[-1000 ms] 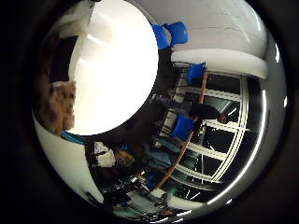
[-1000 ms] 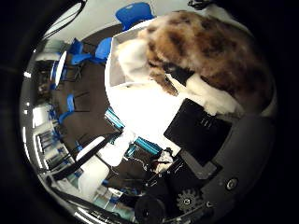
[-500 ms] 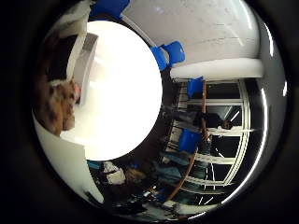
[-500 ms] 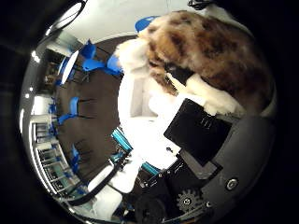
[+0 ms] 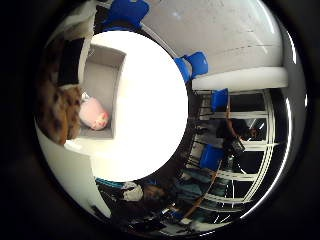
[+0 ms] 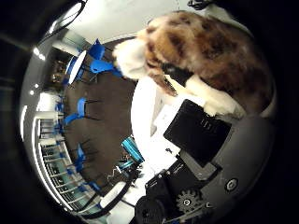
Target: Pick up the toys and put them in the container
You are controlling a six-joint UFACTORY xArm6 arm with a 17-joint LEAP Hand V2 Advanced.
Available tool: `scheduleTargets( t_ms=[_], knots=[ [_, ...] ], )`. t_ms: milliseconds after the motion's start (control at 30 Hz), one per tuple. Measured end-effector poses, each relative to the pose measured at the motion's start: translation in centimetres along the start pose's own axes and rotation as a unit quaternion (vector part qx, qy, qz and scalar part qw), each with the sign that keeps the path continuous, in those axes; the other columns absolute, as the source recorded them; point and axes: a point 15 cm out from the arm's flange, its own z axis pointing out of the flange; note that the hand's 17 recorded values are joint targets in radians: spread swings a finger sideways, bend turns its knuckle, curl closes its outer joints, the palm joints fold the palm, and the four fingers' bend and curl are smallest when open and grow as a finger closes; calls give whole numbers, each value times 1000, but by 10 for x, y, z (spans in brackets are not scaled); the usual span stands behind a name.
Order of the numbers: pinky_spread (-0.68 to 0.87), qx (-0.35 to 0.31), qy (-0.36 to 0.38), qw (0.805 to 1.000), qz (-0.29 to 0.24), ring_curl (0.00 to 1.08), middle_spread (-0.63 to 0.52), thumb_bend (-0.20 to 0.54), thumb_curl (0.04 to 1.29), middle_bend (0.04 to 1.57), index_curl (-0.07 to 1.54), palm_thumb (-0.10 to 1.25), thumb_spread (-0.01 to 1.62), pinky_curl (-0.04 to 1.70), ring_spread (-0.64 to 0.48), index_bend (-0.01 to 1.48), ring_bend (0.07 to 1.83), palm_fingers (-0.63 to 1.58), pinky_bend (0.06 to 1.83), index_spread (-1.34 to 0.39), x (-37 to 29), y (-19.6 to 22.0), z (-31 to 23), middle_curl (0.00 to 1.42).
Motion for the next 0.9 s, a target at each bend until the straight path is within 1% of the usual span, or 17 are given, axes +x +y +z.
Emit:
scheduleTargets(
  t_ms=[33, 67, 100, 133, 167, 200, 233, 267, 300, 333, 433, 500, 567, 700, 800, 900],
  knots=[
    [-364, 3, 1, 1000, 1, 694, -158, -28, 646, 1212, 817, 760, 1063, 956, -237, 709, 1252, 1114, 976, -272, 2, -3, 2, 633],
    [-401, 5, 2, 1000, 2, 677, -172, -29, 638, 1182, 797, 754, 1064, 926, -242, 619, 1243, 1014, 967, -283, 4, -5, 3, 622],
    [-463, 9, 4, 1000, 1, 655, -190, -26, 614, 1124, 778, 739, 1089, 880, -254, 488, 1235, 937, 960, -304, 6, -7, 3, 605],
    [-503, 11, 5, 1000, -1, 632, -213, -23, 589, 1053, 749, 730, 1114, 848, -270, 374, 1198, 764, 947, -338, 7, -8, 3, 585],
    [-480, 11, 6, 1000, -1, 599, -237, -22, 560, 984, 710, 717, 1141, 829, -278, 318, 1125, 567, 893, -404, 8, -7, 4, 563],
    [-392, 9, 5, 1000, -1, 591, -243, -25, 539, 938, 706, 703, 1154, 839, -259, 354, 1078, 370, 783, -435, 9, -6, 5, 551],
    [-281, 5, 4, 1000, 1, 555, -222, -27, 519, 819, 675, 688, 1165, 834, -207, 351, 980, 202, 772, -463, 10, -4, 6, 508],
    [-121, 2, 4, 1000, 5, 498, -185, -26, 497, 703, 628, 671, 1173, 815, -129, 333, 864, 85, 773, -485, 13, -2, 8, 461],
    [11, -1, 3, 1000, 8, 438, -152, -28, 476, 615, 572, 652, 1181, 789, -50, 288, 772, 39, 791, -497, 15, 1, 10, 419],
    [133, -3, 2, 1000, 9, 401, -123, -25, 459, 564, 531, 643, 1186, 767, 19, 246, 707, -1, 790, -499, 16, 2, 11, 396],
    [366, 0, -3, 1000, 11, 316, -94, -22, 420, 582, 429, 620, 1187, 666, 142, 154, 531, -28, 697, -496, 15, 5, 9, 383],
    [448, 2, -11, 1000, 12, 286, -87, -19, 403, 589, 373, 621, 1190, 597, 177, 142, 464, -30, 625, -489, 13, 6, 9, 377],
    [476, 8, -29, 999, 18, 269, -84, -18, 387, 581, 333, 619, 1195, 535, 188, 146, 425, -15, 551, -485, 10, 11, 9, 368],
    [474, 32, -54, 997, 33, 250, -83, -16, 372, 536, 302, 629, 1192, 461, 197, 166, 370, 36, 491, -468, 7, 26, -9, 348],
    [467, 38, -68, 996, 52, 244, -83, -18, 365, 490, 298, 634, 1188, 420, 192, 174, 341, 80, 451, -466, 7, 50, -20, 335],
    [461, 32, -84, 993, 73, 240, -84, -16, 356, 437, 299, 642, 1194, 385, 190, 176, 323, 127, 410, -460, 2, 84, -27, 324]
  ],
)
